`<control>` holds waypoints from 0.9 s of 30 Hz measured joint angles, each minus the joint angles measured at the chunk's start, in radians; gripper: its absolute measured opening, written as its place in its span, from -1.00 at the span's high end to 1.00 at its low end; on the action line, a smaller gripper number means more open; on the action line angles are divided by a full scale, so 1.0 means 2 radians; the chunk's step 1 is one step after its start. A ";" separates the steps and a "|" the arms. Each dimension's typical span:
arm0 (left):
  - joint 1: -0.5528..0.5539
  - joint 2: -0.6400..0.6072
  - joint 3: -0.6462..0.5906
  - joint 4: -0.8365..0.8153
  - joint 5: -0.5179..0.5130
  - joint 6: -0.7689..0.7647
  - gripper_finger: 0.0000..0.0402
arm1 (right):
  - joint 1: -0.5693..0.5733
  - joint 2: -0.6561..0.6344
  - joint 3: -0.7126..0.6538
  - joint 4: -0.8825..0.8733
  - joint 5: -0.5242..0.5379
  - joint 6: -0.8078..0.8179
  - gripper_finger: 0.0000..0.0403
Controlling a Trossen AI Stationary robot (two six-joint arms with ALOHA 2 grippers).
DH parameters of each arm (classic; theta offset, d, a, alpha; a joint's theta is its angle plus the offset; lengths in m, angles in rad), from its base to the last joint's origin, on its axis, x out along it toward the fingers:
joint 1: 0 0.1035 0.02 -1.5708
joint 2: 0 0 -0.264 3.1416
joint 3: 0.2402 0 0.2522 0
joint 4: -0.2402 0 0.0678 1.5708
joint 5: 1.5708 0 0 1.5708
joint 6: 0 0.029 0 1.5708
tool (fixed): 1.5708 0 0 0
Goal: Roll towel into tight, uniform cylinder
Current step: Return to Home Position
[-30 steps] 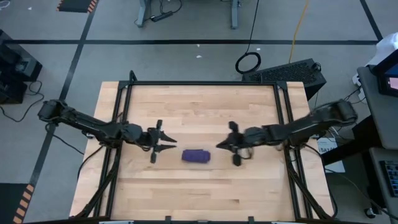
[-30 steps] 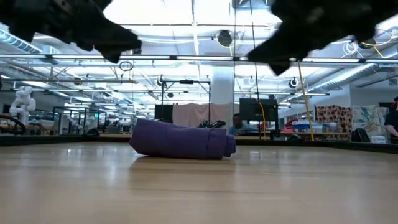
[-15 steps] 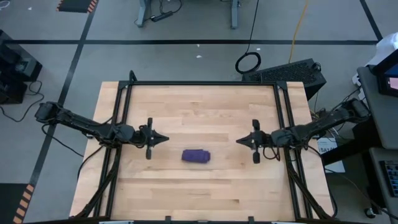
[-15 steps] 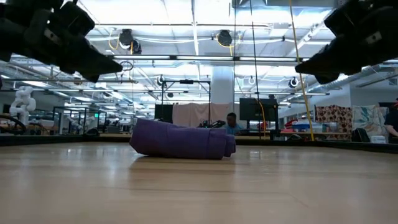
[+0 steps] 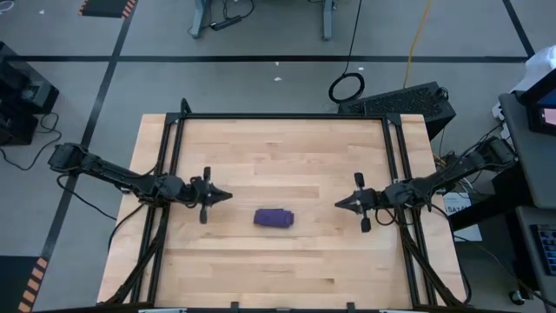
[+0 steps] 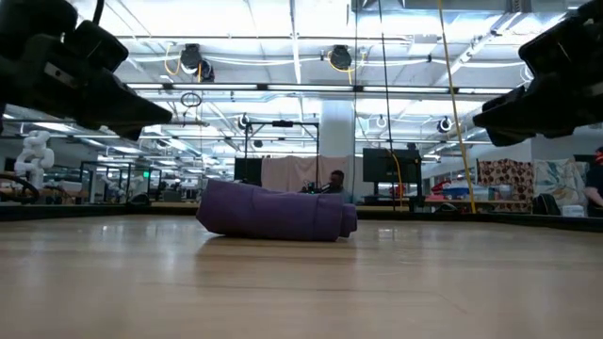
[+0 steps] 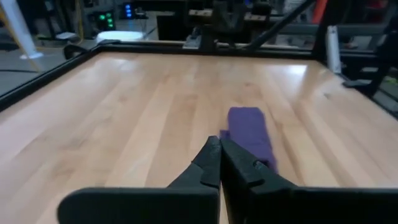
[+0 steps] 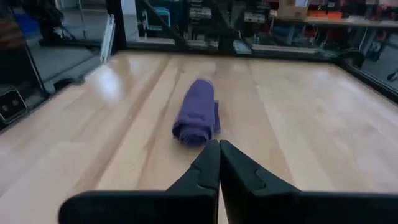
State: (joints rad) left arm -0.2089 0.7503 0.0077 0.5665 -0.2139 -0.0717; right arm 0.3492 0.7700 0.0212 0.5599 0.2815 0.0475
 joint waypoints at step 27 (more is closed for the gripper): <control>0.000 -0.245 -0.001 -0.219 0.000 0.041 1.00 | -0.022 -0.325 -0.003 -0.225 -0.066 -0.094 1.00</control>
State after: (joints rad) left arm -0.2096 0.2599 0.0063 0.1276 -0.2146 0.0102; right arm 0.3062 0.1204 0.0142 0.1102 0.1499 -0.1404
